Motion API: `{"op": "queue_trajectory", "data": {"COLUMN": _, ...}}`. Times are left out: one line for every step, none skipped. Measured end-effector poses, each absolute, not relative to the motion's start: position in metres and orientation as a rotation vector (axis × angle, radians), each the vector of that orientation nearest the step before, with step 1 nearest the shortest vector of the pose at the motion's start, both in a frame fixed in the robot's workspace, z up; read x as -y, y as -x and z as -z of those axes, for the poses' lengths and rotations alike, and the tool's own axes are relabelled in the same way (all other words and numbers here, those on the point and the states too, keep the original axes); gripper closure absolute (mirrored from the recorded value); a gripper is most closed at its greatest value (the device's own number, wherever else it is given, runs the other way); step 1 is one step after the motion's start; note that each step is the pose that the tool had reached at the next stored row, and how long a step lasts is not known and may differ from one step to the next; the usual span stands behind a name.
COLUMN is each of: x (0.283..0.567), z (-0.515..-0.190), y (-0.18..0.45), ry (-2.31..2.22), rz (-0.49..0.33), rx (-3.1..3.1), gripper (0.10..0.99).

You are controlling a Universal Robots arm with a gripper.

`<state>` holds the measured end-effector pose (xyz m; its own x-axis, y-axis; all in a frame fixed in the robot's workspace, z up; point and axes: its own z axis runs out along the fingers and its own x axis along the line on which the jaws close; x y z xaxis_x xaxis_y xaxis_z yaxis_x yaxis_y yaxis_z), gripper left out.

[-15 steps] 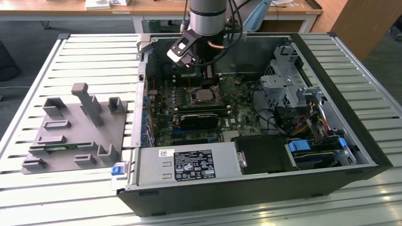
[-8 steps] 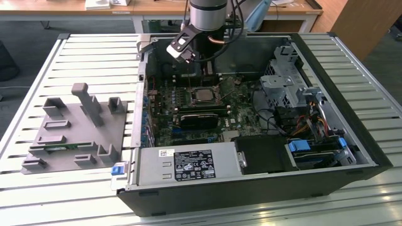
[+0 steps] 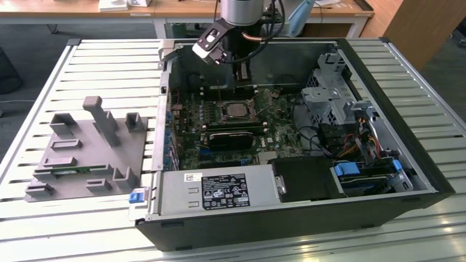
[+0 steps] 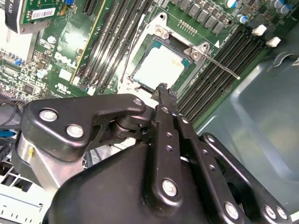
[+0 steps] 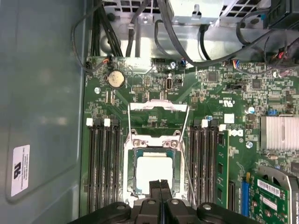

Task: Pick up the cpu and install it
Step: 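Close the cpu cover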

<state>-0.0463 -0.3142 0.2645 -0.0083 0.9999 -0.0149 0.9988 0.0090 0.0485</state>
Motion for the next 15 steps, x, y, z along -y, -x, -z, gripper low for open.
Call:
{"op": "queue_trajectory", "data": {"x": 0.3142, "z": -0.2644, "y": 0.0462, "ry": -2.180, "rz": -0.037, "rx": -2.199, "gripper": 0.980}}
{"op": "queue_trajectory", "data": {"x": 0.3142, "z": -0.2644, "y": 0.0462, "ry": -2.180, "rz": -0.037, "rx": -2.199, "gripper": 0.980}}
{"op": "queue_trajectory", "data": {"x": 0.3142, "z": -0.2644, "y": 0.0462, "ry": -2.180, "rz": -0.037, "rx": -2.199, "gripper": 0.980}}
{"op": "queue_trajectory", "data": {"x": 0.3142, "z": -0.2645, "y": 0.0462, "ry": -2.180, "rz": -0.037, "rx": -2.199, "gripper": 0.980}}
{"op": "queue_trajectory", "data": {"x": 0.3142, "z": -0.2644, "y": 0.0462, "ry": -2.180, "rz": -0.037, "rx": -2.199, "gripper": 0.980}}
{"op": "queue_trajectory", "data": {"x": 0.3142, "z": -0.2643, "y": 0.0463, "ry": -2.180, "rz": -0.037, "rx": -2.199, "gripper": 0.980}}
{"op": "queue_trajectory", "data": {"x": 0.3142, "z": -0.2642, "y": 0.0463, "ry": -2.181, "rz": -0.038, "rx": -2.200, "gripper": 0.980}}
{"op": "queue_trajectory", "data": {"x": 0.3142, "z": -0.2638, "y": 0.0462, "ry": -2.181, "rz": -0.038, "rx": -2.200, "gripper": 0.980}}
{"op": "queue_trajectory", "data": {"x": 0.3142, "z": -0.2634, "y": 0.0462, "ry": -2.181, "rz": -0.038, "rx": -2.200, "gripper": 0.980}}
{"op": "queue_trajectory", "data": {"x": 0.3142, "z": -0.2630, "y": 0.0462, "ry": -2.181, "rz": -0.038, "rx": -2.200, "gripper": 0.980}}
{"op": "queue_trajectory", "data": {"x": 0.3142, "z": -0.2626, "y": 0.0463, "ry": -2.181, "rz": -0.038, "rx": -2.199, "gripper": 0.980}}
{"op": "queue_trajectory", "data": {"x": 0.3142, "z": -0.2621, "y": 0.0462, "ry": -2.181, "rz": -0.038, "rx": -2.200, "gripper": 0.980}}
{"op": "queue_trajectory", "data": {"x": 0.3142, "z": -0.2619, "y": 0.0463, "ry": -2.181, "rz": -0.038, "rx": -2.200, "gripper": 0.980}}
{"op": "queue_trajectory", "data": {"x": 0.3142, "z": -0.2618, "y": 0.0462, "ry": -2.181, "rz": -0.037, "rx": -2.200, "gripper": 0.980}}
{"op": "queue_trajectory", "data": {"x": 0.3142, "z": -0.2615, "y": 0.0460, "ry": -2.180, "rz": -0.038, "rx": -2.200, "gripper": 0.980}}
